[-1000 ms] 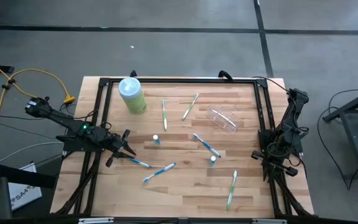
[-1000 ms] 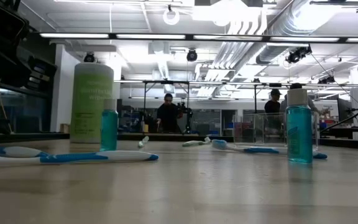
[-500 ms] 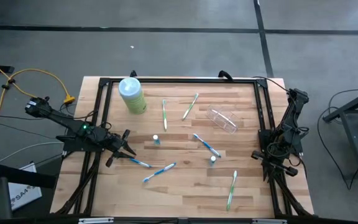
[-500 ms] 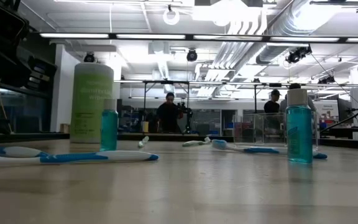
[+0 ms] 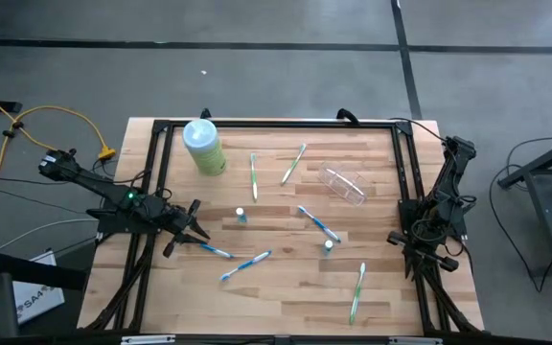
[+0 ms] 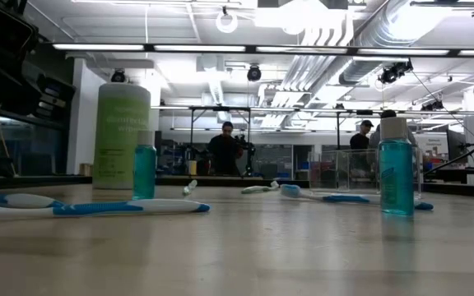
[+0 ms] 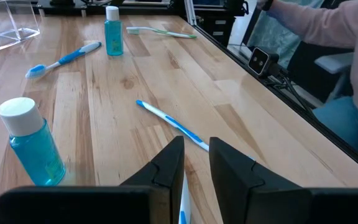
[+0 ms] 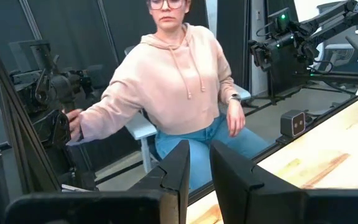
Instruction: Pick & Place toothbrushing station
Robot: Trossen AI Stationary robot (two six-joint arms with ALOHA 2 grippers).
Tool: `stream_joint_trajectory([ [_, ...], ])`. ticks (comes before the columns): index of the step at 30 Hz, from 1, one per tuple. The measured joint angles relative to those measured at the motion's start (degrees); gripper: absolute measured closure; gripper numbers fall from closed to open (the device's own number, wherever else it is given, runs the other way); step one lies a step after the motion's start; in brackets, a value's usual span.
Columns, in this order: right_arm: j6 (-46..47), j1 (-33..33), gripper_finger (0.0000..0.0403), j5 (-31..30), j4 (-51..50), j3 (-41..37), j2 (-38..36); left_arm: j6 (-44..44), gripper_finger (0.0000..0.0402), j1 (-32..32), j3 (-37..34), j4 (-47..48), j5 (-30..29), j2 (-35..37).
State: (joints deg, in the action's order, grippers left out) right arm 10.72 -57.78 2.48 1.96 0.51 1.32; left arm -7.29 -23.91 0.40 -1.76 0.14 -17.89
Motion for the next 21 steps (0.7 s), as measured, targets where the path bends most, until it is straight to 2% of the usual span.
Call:
stream_joint_trajectory([
  [8, -1.8, 0.0, 0.0347, -3.1, 2.1, 0.0, 0.0, 0.0, 0.033, 0.0, 0.0, 0.0, 0.0, 0.0],
  [12, -3.3, 0.0, 0.0347, -6.4, 6.6, 0.0, 0.0, 0.0, 0.033, 0.0, 0.0, 0.0, 0.0, 0.0],
  [15, -3.9, 0.0, 0.0347, -12.6, 9.2, 0.0, 0.0, 0.0, 0.033, 0.0, 0.0, 0.0, 0.0, 0.0],
  [21, -5.8, 0.0, 0.0347, -29.8, 10.9, 0.0, 0.0, 0.0, 0.033, 0.0, 0.0, 0.0, 0.0, 0.0],
])
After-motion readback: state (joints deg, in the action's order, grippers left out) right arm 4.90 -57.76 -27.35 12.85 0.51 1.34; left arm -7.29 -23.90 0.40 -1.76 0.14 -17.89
